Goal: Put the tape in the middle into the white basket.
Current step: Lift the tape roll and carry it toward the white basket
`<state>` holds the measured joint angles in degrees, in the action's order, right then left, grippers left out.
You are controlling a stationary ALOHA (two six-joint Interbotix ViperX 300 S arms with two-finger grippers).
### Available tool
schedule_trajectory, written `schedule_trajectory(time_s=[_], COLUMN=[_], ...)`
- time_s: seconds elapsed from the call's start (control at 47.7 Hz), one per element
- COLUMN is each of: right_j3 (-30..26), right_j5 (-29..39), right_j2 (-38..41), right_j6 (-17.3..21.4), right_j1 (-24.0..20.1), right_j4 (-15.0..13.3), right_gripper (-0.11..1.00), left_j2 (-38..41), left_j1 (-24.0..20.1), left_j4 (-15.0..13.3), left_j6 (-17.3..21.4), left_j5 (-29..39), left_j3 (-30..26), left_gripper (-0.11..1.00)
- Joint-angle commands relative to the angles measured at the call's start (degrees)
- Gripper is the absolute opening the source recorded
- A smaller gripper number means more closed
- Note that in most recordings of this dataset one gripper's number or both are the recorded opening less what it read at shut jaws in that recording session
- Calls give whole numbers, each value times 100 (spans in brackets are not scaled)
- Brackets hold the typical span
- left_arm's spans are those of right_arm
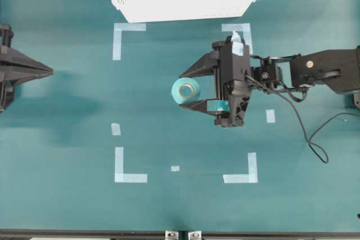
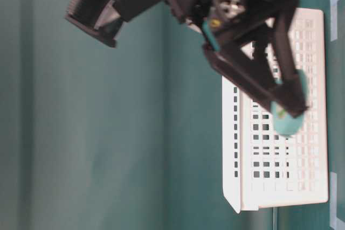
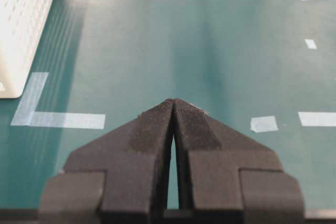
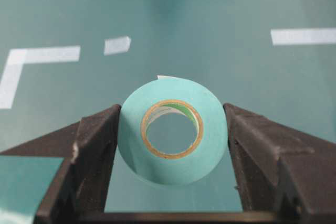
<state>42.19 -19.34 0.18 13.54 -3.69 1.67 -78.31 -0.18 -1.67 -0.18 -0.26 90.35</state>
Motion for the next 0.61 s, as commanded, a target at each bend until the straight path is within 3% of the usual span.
schedule_trajectory(time_s=[0.0,0.587], right_j3=[-70,-360], right_j5=[35,817], right_j2=[-255,-923], right_j6=[-9,-9], right_j1=[35,185], right_j4=[-70,-202], right_gripper=[67,67], left_j2=[53,53], left_j1=[-18,-18], left_j4=[-9,-9], left_j6=[0,0], left_j5=[-53,-53], left_j3=[-79,-70], left_gripper=[-11,-11])
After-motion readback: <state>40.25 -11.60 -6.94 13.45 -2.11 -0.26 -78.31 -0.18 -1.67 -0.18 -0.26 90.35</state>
